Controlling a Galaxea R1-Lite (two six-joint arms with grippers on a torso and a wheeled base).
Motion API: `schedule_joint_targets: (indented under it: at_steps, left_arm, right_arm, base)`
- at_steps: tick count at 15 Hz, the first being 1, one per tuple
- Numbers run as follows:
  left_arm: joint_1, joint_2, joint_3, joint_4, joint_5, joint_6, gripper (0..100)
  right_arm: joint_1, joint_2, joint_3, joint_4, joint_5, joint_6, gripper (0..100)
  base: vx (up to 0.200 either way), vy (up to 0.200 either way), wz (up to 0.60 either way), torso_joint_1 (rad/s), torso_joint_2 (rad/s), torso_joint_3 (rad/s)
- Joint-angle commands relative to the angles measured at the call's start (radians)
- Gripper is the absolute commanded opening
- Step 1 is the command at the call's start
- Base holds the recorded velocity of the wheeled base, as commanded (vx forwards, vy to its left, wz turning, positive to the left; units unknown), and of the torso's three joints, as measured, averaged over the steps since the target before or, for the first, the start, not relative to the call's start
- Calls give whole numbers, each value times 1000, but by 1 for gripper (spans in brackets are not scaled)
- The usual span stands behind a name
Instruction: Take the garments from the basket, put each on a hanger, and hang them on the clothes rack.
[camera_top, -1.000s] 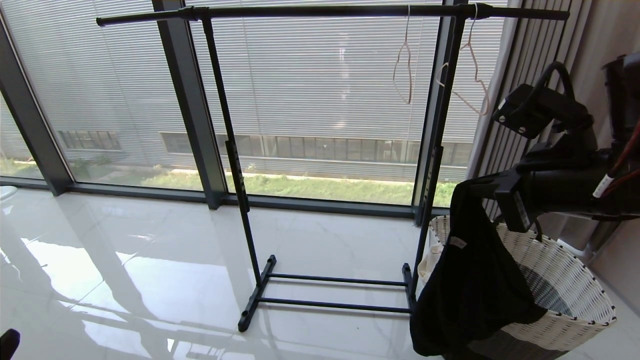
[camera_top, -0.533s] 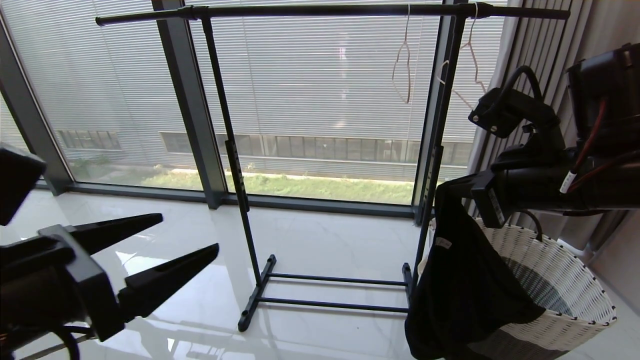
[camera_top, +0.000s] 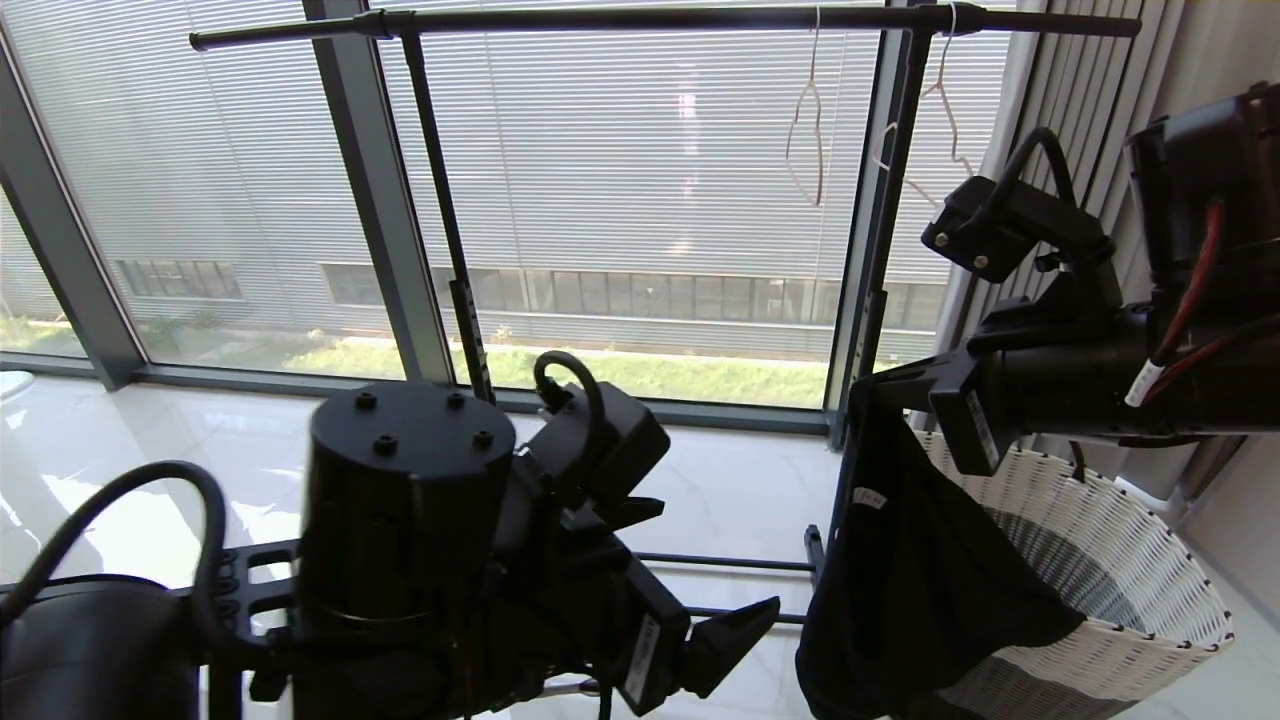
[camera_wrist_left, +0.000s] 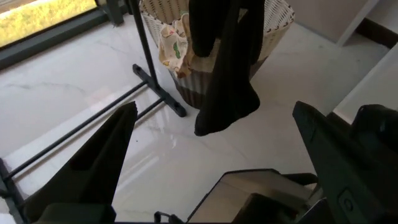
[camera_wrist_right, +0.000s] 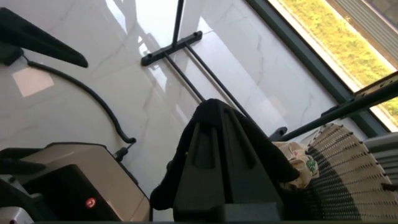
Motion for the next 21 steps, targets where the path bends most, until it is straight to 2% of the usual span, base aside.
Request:
schedule_joint_targets:
  at_steps: [1,3,7,12,14,16,19,21]
  left_arm:
    - [-30,185,-119,-36,-3,-39,100]
    - [-45,265,-223,-38,3,-93,100]
    - [-44,380,-280,-96,9,-96,100]
    - [-41,561,-393,-115,145,-134,100]
    - [-39,581,-386,-115,161,-134,100]
    - [-35,587,-352,-115,216,-133,100]
    - [1,532,-228,-115,244,-134,100]
    - [31,495,-185,-115,245,-134,100]
  right_arm:
    - [25,-21,4,1,-1,2,0]
    - [29,-34,20,2,-1,2,0]
    - [33,-70,57,2,-1,7,0]
    - [37,-92,70,2,-1,12,0]
    - [42,-89,70,2,-1,13,0]
    - [42,-86,73,2,-2,12,0]
    - [8,-67,80,-1,-9,12,0]
    - [-9,-57,80,-1,-9,12,0]
  base:
    - [0,0,0,0,0,0]
    - [0,0,0,0,0,0]
    - [0,0,0,0,0,0]
    - [0,0,0,0,0,0]
    - [0,0,0,0,0,0]
    - [0,0,0,0,0,0]
    - [0,0,0,0,0,0]
    - [0,0,0,0,0,0]
